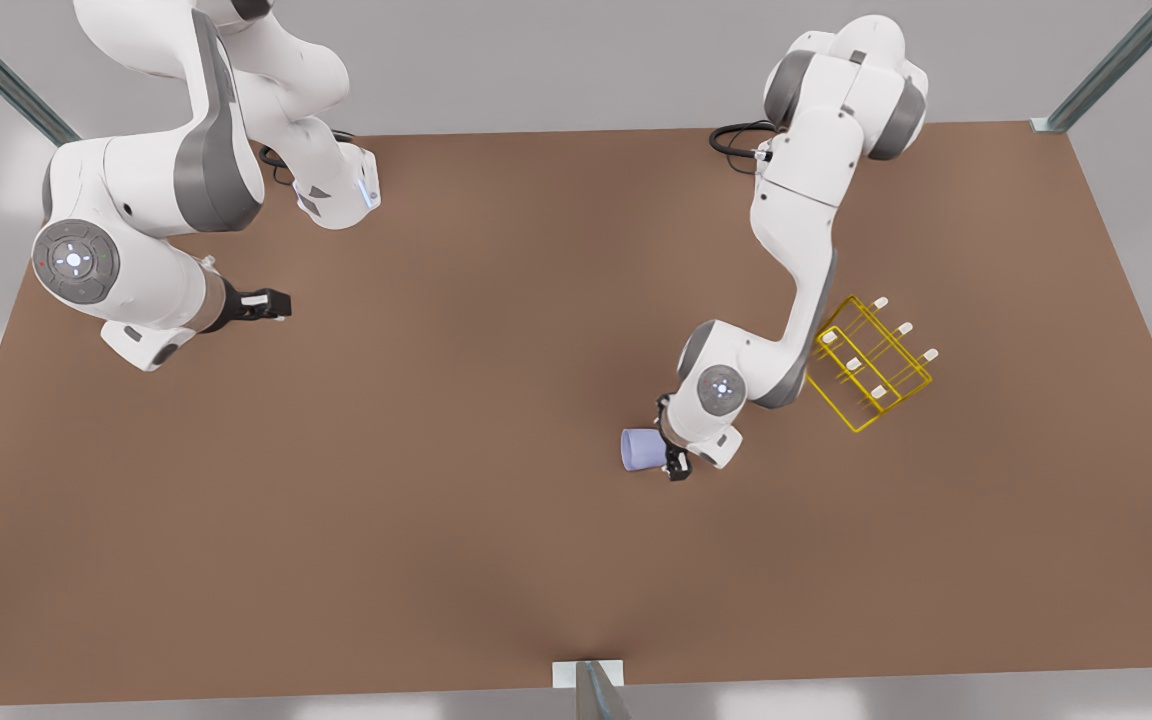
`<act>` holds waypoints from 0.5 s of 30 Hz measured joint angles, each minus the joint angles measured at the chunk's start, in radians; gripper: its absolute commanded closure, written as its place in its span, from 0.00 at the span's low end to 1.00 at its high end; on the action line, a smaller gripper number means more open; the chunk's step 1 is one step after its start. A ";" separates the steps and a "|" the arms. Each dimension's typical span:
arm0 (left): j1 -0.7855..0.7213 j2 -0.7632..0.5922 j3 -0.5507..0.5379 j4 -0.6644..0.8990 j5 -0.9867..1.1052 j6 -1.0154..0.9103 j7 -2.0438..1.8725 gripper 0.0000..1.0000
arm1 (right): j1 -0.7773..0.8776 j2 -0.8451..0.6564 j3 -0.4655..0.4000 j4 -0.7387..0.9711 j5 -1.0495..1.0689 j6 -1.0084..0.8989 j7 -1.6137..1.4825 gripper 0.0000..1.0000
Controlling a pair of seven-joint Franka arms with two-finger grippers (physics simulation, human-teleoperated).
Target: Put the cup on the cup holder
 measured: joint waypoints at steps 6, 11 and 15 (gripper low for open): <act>-0.008 0.008 -0.030 0.001 0.002 0.015 -0.043 0.00 | 0.000 0.000 0.000 0.000 0.001 -0.001 0.050 0.00; -0.006 0.015 -0.035 0.001 0.001 0.031 -0.023 0.00 | 0.000 0.000 0.000 0.001 0.002 -0.003 0.081 0.00; -0.007 0.039 -0.035 0.002 0.000 0.057 -0.009 0.00 | 0.000 0.001 0.000 0.000 0.003 -0.003 0.100 0.00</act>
